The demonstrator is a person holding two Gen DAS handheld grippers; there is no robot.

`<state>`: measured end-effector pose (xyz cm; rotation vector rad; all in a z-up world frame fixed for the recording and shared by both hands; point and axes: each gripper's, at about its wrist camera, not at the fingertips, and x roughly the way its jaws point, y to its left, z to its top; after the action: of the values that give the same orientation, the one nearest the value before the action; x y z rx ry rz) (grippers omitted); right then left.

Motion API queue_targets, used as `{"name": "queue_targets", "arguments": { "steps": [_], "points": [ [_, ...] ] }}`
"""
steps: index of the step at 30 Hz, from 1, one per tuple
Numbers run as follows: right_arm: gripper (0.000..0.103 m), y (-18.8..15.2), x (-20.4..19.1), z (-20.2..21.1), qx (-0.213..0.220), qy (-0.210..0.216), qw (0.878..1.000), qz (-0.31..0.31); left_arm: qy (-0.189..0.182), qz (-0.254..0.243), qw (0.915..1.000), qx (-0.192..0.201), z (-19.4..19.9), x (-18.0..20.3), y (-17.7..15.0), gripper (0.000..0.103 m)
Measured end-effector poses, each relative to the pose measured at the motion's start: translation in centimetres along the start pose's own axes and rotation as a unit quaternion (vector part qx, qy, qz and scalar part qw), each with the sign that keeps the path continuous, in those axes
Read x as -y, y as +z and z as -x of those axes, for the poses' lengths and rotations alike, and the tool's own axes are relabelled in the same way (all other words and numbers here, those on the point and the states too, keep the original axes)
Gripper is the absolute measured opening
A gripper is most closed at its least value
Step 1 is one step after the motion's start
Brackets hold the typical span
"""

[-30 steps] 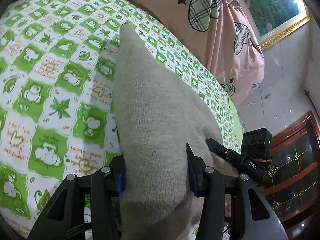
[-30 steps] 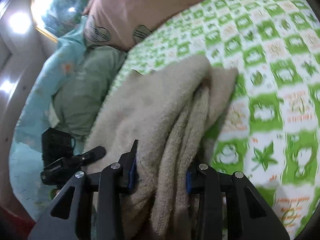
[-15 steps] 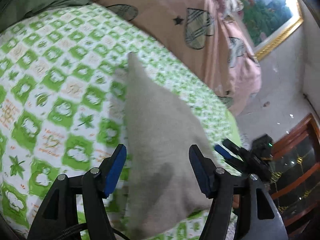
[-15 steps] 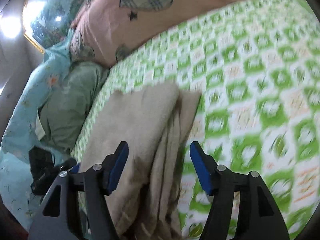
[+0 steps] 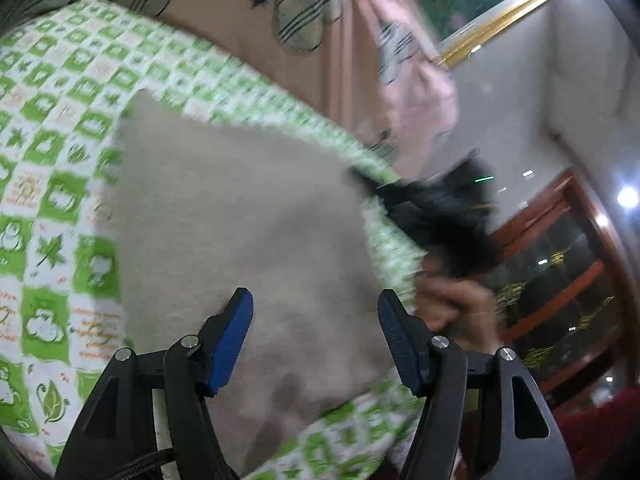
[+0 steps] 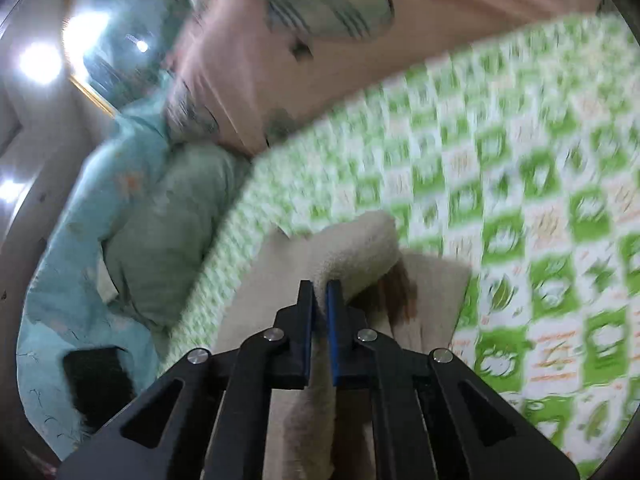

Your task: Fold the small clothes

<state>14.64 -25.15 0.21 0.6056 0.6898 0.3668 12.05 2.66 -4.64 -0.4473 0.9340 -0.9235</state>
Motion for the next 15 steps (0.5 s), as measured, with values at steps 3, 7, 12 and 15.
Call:
{"name": "queue_targets", "arguments": {
  "steps": [3,7,12,15],
  "points": [
    [0.007,-0.2,1.0,0.9,0.012,-0.034,0.999,0.002,-0.005,0.008,0.9999,0.004,-0.6,-0.5,-0.6,0.063],
    [0.007,-2.2,4.5,-2.3,-0.042,-0.086,0.995,-0.024,-0.004,0.017,0.9999,-0.001,-1.3,-1.2,-1.4,0.063],
    [0.007,-3.8,5.6,-3.9,-0.054,-0.119,0.991,-0.018,0.003,0.023,0.9997,0.004,-2.1,-1.8,-1.6,0.058],
    [0.008,-3.4,4.8,-3.1,-0.053,-0.138,0.989,-0.019,0.010,0.017,0.9998,0.006,-2.4,-1.8,-1.9,0.057]
  ]
}}
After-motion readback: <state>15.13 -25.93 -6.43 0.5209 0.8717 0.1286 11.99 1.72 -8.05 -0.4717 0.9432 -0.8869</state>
